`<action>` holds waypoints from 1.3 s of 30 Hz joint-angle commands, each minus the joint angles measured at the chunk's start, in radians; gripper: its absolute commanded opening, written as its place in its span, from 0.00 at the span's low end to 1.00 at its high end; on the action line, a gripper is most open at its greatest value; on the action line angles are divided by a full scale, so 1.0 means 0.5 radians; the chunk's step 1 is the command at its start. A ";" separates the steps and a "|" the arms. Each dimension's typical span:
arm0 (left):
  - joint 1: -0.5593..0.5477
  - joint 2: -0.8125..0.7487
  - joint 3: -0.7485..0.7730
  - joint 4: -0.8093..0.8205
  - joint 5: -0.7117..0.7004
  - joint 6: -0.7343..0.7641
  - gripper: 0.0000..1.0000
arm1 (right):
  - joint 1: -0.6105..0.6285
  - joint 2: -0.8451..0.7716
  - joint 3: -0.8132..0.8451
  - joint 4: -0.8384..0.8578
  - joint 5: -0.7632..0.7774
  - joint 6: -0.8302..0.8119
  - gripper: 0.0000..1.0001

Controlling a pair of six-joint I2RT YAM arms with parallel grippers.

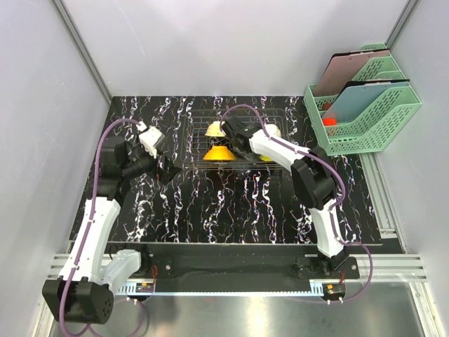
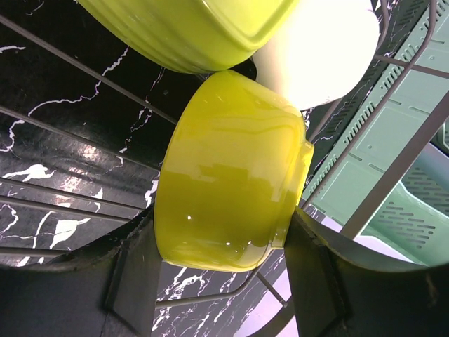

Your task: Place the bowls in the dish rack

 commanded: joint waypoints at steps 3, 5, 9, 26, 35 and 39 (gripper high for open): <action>0.017 -0.032 -0.033 0.108 0.069 -0.014 0.99 | 0.005 0.122 0.036 -0.101 -0.381 0.078 0.68; 0.017 -0.032 -0.033 0.117 0.072 -0.017 0.99 | 0.005 0.116 0.037 -0.113 -0.421 0.090 0.84; 0.023 -0.032 -0.033 0.117 0.072 -0.017 0.99 | 0.008 0.116 0.030 -0.138 -0.464 0.081 0.89; 0.029 -0.020 -0.043 0.141 0.075 -0.020 0.99 | 0.011 0.024 0.129 -0.267 -0.651 0.001 1.00; 0.032 -0.001 -0.033 0.144 0.081 -0.007 0.99 | 0.005 -0.093 0.248 -0.261 -0.578 -0.082 1.00; 0.032 0.048 0.006 0.111 0.066 0.051 0.99 | 0.008 -0.157 0.282 -0.230 -0.461 -0.180 1.00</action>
